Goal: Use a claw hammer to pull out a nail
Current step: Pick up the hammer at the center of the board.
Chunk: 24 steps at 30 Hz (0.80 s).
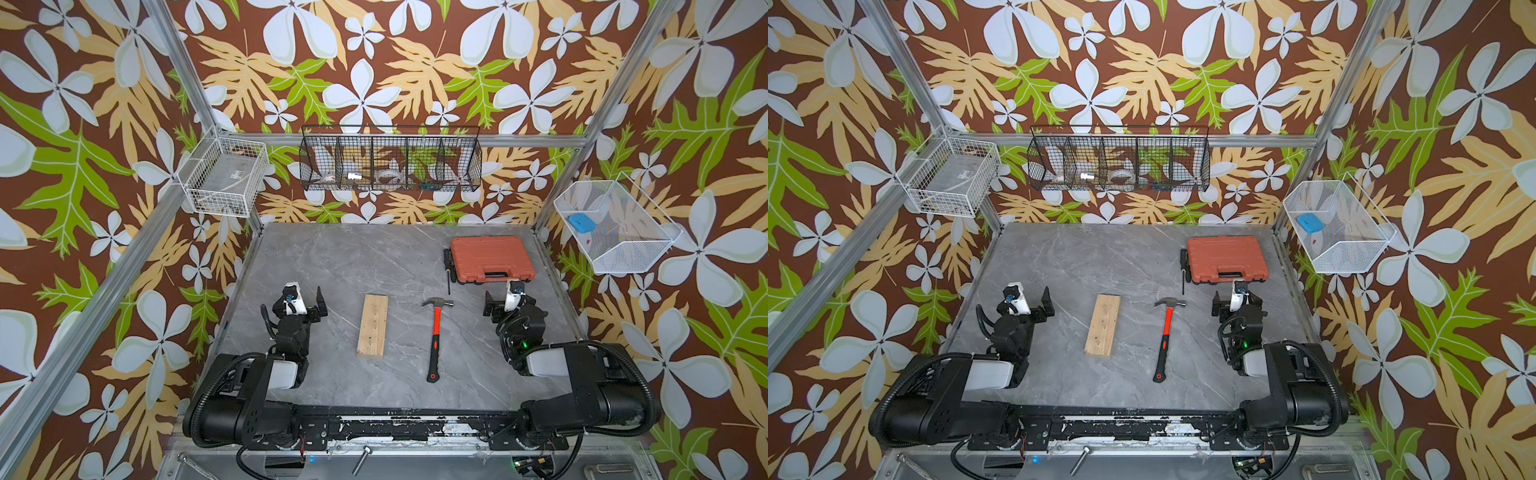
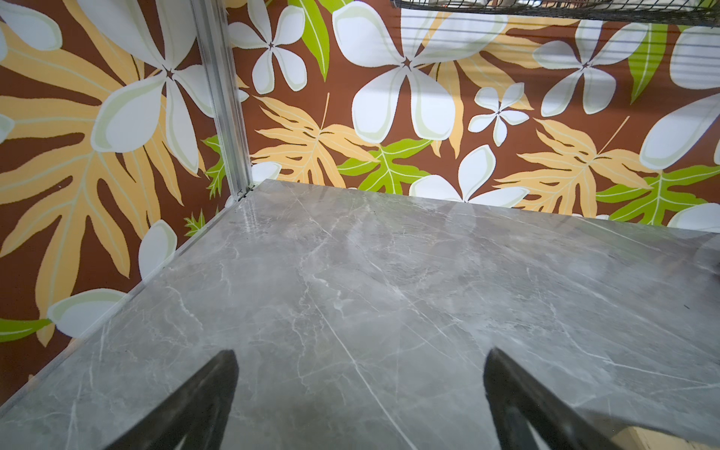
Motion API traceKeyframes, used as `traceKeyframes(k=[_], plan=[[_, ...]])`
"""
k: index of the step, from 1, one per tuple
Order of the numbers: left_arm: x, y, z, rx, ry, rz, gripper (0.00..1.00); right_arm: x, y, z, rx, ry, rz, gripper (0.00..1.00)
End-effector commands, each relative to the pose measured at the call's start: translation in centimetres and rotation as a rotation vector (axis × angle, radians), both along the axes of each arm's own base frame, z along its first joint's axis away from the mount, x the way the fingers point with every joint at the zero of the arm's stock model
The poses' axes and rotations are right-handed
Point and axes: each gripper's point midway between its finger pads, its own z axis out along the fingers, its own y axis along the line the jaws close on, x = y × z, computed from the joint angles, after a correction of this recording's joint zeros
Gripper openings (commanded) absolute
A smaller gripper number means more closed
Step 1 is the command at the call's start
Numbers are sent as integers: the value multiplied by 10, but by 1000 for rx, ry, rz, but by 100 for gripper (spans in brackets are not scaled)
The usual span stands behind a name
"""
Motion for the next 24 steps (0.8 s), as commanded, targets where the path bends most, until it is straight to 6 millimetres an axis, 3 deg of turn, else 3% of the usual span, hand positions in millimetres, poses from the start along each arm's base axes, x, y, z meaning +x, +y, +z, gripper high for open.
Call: traceKeyframes(k=[1, 3, 5, 8, 12, 16, 19, 22, 24], plan=[[1, 0, 6, 1, -22, -1, 100, 3, 1, 7, 14, -27, 5, 99], [1, 0, 6, 1, -22, 0, 100, 2, 0, 7, 12, -28, -4, 100], [1, 0, 6, 1, -22, 1, 100, -3, -19, 11, 30, -49, -124, 100], [-2, 6, 8, -9, -39, 31, 100, -9, -34, 32, 40, -71, -224, 100], [-20, 19, 22, -31, -103, 118, 99, -1, -45, 57, 68, 74, -305, 100], [-26, 15, 50, -8, -114, 165, 97, -1, -28, 80, 187, 142, -242, 96], [-34, 9, 74, -151, -131, 124, 96, -10, -4, 82, 330, 221, -192, 87], [-40, -23, 94, -227, -63, -70, 90, -25, 44, 76, 366, 306, -105, 80], [-50, -20, 96, -340, -21, -40, 87, -39, 80, 67, 370, 352, -55, 80]])
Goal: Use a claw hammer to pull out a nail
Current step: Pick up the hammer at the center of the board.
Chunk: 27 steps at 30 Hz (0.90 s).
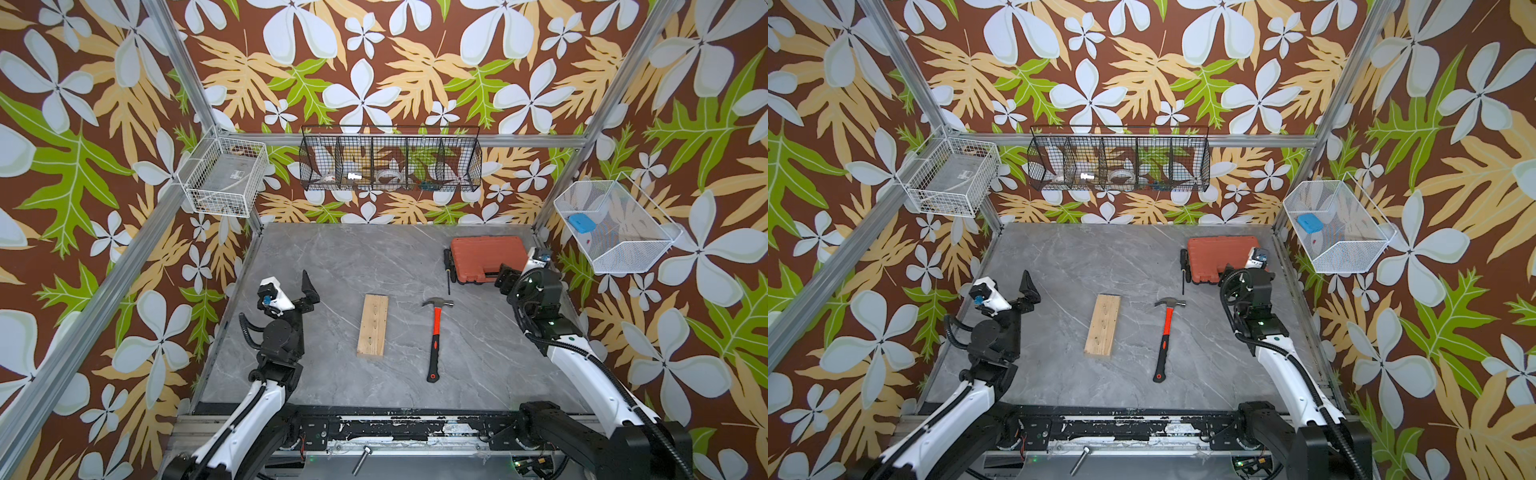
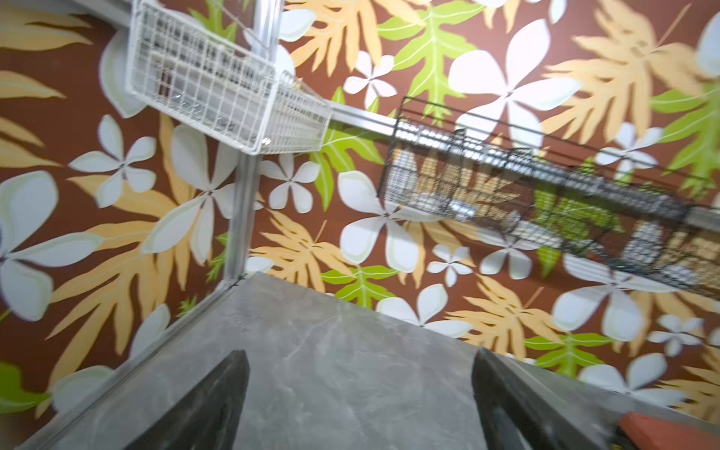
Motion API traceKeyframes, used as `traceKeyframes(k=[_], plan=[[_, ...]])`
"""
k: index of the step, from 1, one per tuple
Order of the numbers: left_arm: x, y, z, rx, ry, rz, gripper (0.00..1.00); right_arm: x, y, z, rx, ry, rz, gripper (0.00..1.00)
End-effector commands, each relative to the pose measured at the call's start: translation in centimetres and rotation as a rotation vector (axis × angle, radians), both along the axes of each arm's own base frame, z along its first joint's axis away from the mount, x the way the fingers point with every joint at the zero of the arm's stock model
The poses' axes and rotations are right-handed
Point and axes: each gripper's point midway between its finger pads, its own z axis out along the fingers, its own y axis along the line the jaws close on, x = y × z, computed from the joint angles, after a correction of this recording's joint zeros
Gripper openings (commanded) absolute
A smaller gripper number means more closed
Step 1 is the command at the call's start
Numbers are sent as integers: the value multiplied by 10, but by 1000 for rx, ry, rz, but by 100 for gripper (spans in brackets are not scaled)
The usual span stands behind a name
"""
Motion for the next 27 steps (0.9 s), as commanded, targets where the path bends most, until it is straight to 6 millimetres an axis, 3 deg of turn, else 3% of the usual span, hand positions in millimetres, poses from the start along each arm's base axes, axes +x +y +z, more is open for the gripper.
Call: traceKeyframes(k=[1, 5, 8, 11, 14, 18, 27], plan=[[-8, -13, -52, -150, 264, -94, 87, -37, 41, -43, 75, 194, 40, 79], [-21, -36, -55, -272, 306, -240, 83, -68, 96, -79, 111, 308, 132, 77], [-27, -50, -59, -326, 333, -316, 82, -83, 117, -103, 141, 408, 147, 76], [-30, -66, -69, -338, 367, -370, 81, -93, 141, -121, 195, 478, 204, 69], [-33, -77, -76, -319, 403, -387, 81, -95, 142, -126, 119, 517, 183, 68], [-36, -92, -81, -314, 426, -413, 81, -101, 149, -136, 155, 555, 194, 60], [-43, -119, -87, -266, 457, -434, 81, -118, 153, -170, 133, 681, 203, 60]])
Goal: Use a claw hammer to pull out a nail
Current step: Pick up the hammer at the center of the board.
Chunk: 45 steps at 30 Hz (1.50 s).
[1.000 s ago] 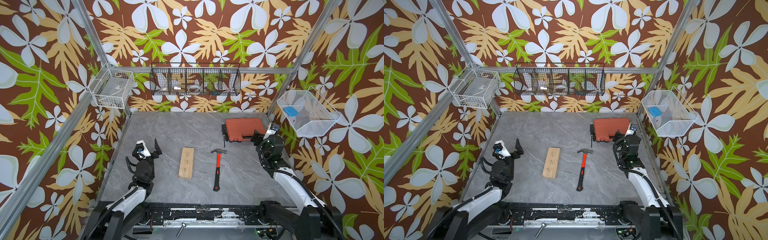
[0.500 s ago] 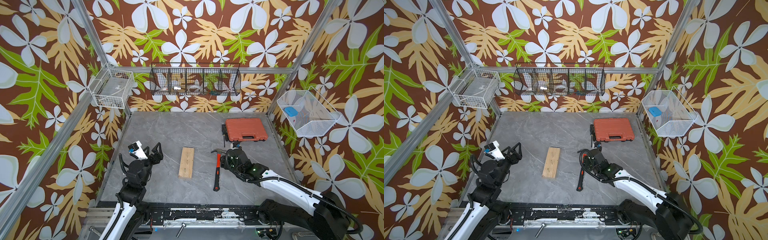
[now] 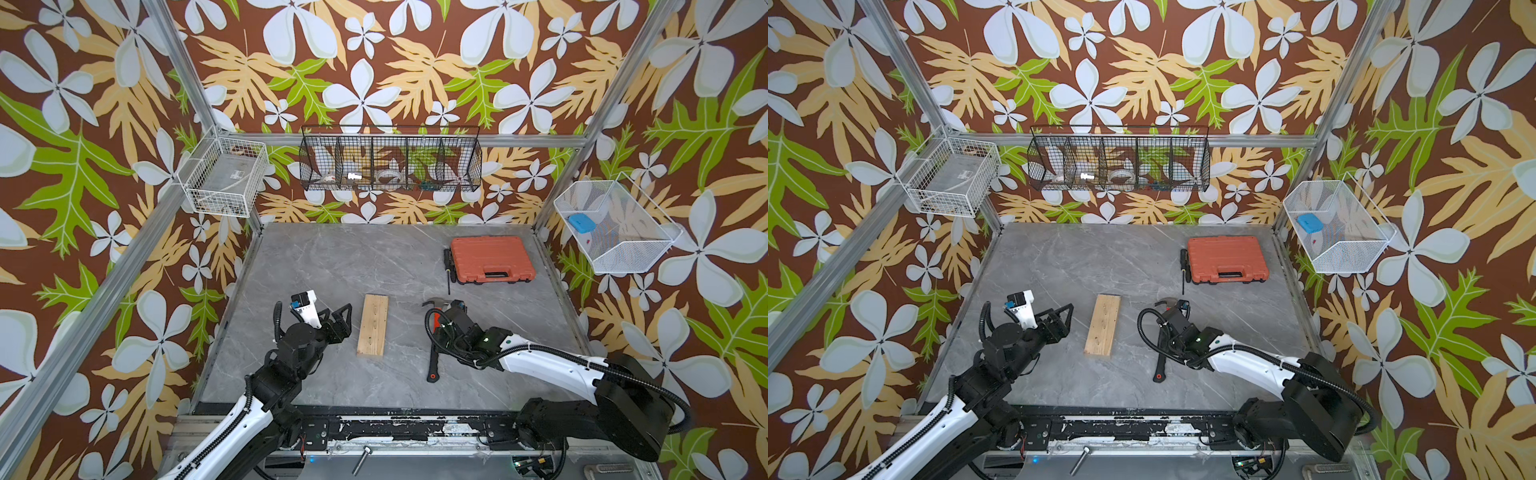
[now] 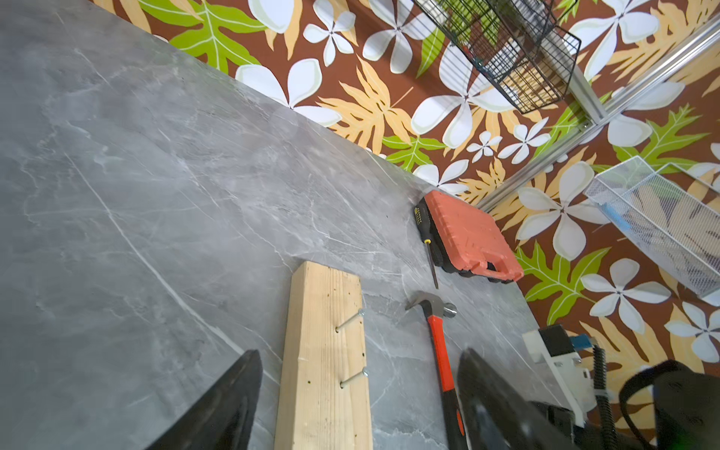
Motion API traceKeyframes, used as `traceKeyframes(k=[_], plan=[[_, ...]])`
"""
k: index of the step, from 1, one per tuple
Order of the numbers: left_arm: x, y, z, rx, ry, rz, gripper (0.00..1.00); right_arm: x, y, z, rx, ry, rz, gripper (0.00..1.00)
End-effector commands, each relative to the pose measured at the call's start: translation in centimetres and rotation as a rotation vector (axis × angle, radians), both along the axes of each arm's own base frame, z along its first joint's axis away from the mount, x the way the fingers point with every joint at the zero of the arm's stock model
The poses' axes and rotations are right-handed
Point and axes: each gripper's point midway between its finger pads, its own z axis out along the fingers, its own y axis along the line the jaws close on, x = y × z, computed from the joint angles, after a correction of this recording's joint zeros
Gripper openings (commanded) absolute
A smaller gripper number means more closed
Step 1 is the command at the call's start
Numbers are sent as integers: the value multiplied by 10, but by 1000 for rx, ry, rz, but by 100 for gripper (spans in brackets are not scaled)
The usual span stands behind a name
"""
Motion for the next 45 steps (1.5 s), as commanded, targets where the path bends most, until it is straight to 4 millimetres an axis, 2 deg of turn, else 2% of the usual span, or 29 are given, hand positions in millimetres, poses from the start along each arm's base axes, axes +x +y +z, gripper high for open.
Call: traceKeyframes(k=[1, 8, 14, 19, 23, 29, 36, 45], plan=[[4, 2, 1, 8, -4, 51, 81, -2, 3, -5, -10, 39, -4, 59], [3, -19, 6, 28, 1, 4, 82, -17, -3, -27, -46, 144, -19, 57], [3, -27, -2, 15, 19, -6, 82, -18, -6, -26, -47, 139, -35, 56], [-1, -33, -1, -15, 17, -26, 82, -18, -7, -26, -48, 137, -47, 56], [-5, -34, -6, -35, 14, -34, 81, -24, -11, -29, -53, 143, -67, 56], [-5, -38, -13, -23, 31, -49, 80, -25, -7, -27, -67, 137, -59, 55], [-5, -42, -22, -26, 49, -54, 80, -30, 2, -30, -123, 177, 4, 55], [-6, -42, -25, -32, 55, -51, 81, -35, -5, -36, -266, 199, 74, 51]])
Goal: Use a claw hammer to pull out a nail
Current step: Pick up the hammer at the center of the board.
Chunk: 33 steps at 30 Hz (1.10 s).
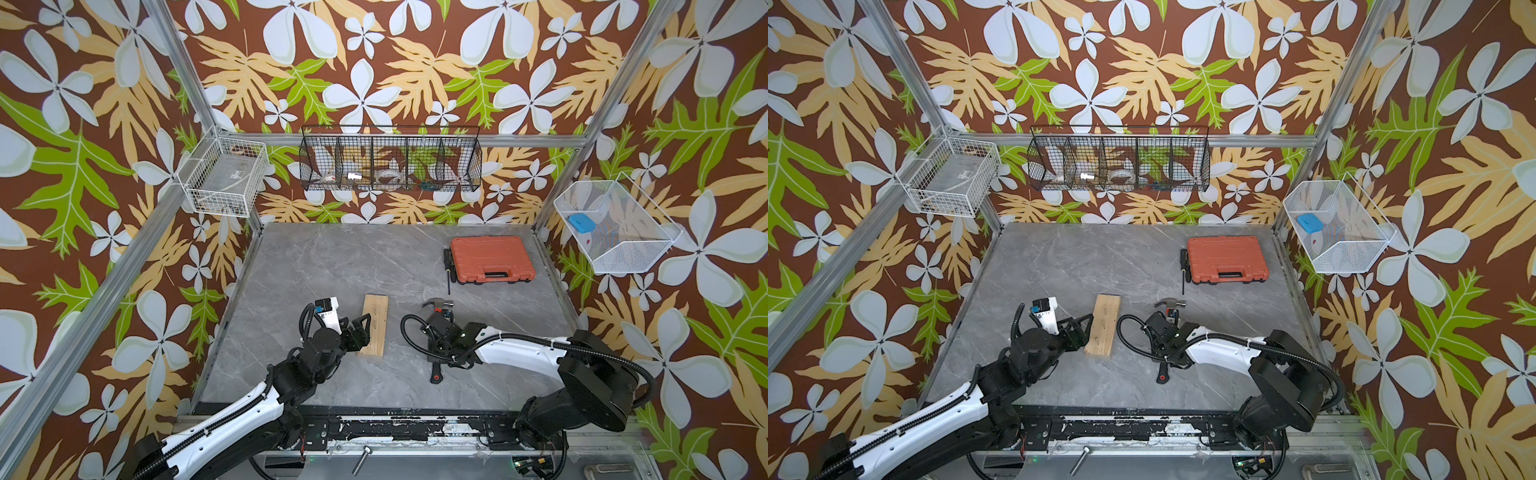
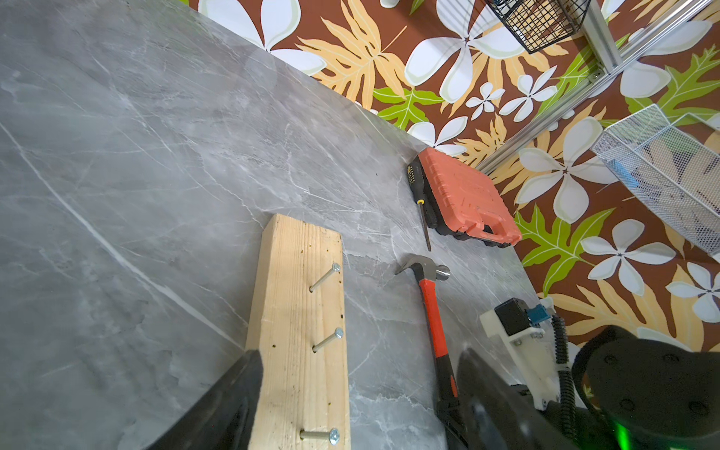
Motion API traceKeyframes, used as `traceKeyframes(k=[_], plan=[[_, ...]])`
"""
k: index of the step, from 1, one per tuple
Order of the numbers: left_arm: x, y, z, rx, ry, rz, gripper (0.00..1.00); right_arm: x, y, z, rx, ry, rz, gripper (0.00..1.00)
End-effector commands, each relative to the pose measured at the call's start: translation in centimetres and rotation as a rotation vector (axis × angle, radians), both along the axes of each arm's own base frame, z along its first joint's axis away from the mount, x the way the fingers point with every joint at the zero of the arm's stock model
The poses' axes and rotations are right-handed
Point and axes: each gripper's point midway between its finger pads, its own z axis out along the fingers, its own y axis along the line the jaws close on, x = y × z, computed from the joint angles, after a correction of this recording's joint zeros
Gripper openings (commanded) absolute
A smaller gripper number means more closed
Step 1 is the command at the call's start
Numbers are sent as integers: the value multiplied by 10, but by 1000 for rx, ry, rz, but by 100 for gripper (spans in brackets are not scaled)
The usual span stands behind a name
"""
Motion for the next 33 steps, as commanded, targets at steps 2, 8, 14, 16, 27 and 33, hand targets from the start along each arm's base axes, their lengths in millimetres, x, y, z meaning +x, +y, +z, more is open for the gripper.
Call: traceKeyframes(k=[2, 8, 14, 16, 27, 33], plan=[[1, -2, 6, -42, -11, 7, 81, -14, -18, -8, -88, 51, 21, 49], [2, -4, 11, -58, -17, 4, 81, -25, -32, -10, -116, 66, 20, 48], [3, -13, 17, -79, -17, -22, 81, -32, -39, -15, -124, 77, 25, 46], [3, -16, 17, -69, -15, -29, 81, -33, -39, -17, -122, 81, 29, 43], [10, -29, 23, -18, -38, -65, 81, -33, -38, -15, -122, 78, 61, 27], [12, -32, 28, 28, -97, -89, 81, -27, -37, 3, -144, 51, 122, 21]])
